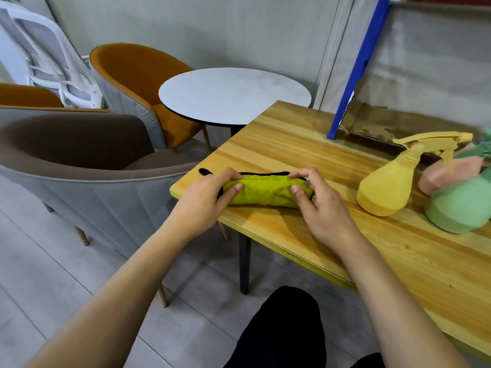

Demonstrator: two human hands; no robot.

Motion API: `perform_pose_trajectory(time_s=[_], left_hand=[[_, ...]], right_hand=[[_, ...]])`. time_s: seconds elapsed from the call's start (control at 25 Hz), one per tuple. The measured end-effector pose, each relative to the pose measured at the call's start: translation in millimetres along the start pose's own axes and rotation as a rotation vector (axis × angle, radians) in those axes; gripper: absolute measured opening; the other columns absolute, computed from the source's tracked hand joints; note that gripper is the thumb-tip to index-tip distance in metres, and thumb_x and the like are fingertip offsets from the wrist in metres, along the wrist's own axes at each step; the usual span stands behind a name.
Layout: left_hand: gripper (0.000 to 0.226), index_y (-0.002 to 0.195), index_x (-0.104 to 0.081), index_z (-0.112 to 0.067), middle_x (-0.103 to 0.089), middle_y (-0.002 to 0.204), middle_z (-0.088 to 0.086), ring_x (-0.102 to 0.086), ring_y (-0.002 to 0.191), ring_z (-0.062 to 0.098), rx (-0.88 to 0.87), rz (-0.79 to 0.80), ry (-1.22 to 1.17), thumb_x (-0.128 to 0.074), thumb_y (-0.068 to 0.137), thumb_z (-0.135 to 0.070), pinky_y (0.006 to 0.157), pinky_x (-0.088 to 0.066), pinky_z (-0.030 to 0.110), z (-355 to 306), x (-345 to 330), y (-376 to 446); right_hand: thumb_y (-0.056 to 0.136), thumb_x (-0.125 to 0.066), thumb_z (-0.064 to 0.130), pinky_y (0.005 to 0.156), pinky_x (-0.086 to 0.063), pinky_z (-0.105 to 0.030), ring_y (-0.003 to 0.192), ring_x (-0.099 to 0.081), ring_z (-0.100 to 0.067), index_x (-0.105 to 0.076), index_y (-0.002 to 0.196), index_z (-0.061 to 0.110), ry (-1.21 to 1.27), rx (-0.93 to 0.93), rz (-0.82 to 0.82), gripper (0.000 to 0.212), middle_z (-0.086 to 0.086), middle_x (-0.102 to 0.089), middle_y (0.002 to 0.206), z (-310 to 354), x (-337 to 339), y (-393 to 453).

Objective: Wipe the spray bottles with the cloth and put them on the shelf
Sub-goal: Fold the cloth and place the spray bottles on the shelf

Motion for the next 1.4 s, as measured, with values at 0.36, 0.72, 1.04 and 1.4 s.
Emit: perform_pose_trajectory(time_s=[0.36,0.72,1.04,1.4], left_hand=[[0.018,0.113,-0.068,-0.017,-0.064,0.114,0.006,-0.055,0.095,0.032,0.125,-0.379,0.304,-0.067,0.099,-0.028,0.081,-0.045,0.045,6.0,0.2,19.5],[0.054,0.149,-0.05,-0.036,-0.047,0.158,-0.003,-0.033,0.153,0.029,0.089,-0.044,0.323,-0.02,0.108,-0.054,0.127,-0.014,0.049,6.2,-38.9,-29.7],[0.058,0.131,-0.061,-0.022,-0.059,0.146,0.007,-0.042,0.145,0.038,0.188,-0.053,0.283,-0.031,0.097,-0.058,0.121,-0.026,0.055,19.0,-25.1,-13.5],[0.027,0.12,-0.066,-0.021,-0.064,0.125,0.005,-0.056,0.118,0.036,0.068,-0.074,0.179,-0.063,0.097,-0.033,0.098,-0.041,0.048,-58.5,-48.6,-0.3]], right_hand=[[0.1,-0.058,0.035,0.081,-0.037,-0.039,0.098,-0.053,-0.026,-0.063,0.109,0.021,-0.405,-0.044,-0.354,0.017,-0.004,-0.055,0.107,7.1,-5.8,6.1],[0.096,-0.05,0.036,0.096,-0.044,-0.045,0.106,-0.047,-0.026,-0.06,0.135,0.019,-0.302,-0.048,-0.061,0.044,-0.001,-0.054,0.119,14.5,-43.1,-29.5],[0.1,-0.048,0.036,0.102,-0.04,-0.043,0.114,-0.047,-0.024,-0.052,0.145,0.025,-0.273,0.014,0.057,0.047,0.001,-0.053,0.126,44.3,-56.5,-35.4],[0.097,-0.057,0.029,0.104,-0.043,-0.043,0.116,-0.056,-0.019,-0.058,0.134,0.029,-0.153,-0.195,-0.097,0.036,0.003,-0.06,0.12,0.0,24.7,-63.7]])
Point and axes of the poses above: each hand's wrist, its own y-axis towards the middle knuckle, its own x-axis out of the back of the hand, z = x × y, the point moved 7 cm from there along y, towards the middle knuckle
